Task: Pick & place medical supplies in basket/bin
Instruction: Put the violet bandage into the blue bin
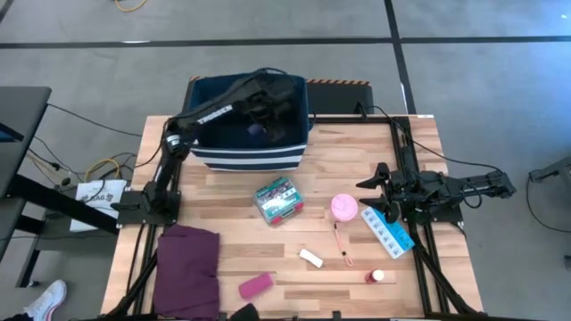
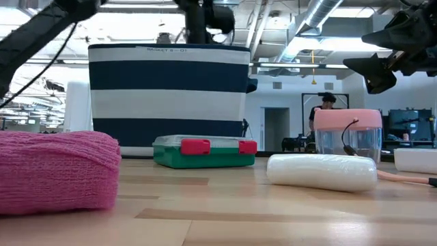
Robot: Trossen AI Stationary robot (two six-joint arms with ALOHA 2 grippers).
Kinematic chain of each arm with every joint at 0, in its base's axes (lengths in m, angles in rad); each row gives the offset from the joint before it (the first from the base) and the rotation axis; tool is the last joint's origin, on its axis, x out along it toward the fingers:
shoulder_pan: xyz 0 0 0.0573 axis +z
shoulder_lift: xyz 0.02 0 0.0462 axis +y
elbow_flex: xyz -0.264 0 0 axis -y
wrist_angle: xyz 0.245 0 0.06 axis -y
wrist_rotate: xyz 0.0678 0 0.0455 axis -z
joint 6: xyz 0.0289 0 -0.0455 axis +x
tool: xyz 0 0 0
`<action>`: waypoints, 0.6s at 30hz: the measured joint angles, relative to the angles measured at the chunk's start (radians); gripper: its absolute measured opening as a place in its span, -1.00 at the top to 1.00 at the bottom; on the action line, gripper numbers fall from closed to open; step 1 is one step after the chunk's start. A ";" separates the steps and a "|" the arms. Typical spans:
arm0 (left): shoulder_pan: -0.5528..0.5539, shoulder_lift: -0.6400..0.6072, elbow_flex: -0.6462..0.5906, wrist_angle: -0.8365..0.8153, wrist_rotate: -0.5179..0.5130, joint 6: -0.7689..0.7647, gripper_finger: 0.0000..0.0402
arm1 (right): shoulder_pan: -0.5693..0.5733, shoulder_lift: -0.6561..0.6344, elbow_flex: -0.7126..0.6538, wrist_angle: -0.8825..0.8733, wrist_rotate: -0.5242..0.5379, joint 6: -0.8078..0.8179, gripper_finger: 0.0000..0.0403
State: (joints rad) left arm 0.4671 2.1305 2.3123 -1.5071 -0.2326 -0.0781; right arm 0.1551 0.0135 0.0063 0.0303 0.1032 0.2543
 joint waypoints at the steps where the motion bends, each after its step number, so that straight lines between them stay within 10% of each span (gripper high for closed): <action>1: -0.008 -0.020 0.000 -0.004 -0.008 -0.013 0.21 | 0.000 0.000 0.000 0.000 0.000 0.000 -0.29; 13: -0.238 -0.300 0.002 -0.030 0.014 -0.091 0.21 | 0.000 0.000 0.000 0.003 0.003 0.000 -0.29; 18: -0.330 -0.348 0.002 -0.020 -0.411 -0.101 0.21 | 0.000 0.000 0.000 0.012 0.006 0.000 -0.29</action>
State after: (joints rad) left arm 0.1372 1.7829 2.3142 -1.5271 -0.6439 -0.1786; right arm 0.1551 0.0135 0.0063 0.0422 0.1096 0.2543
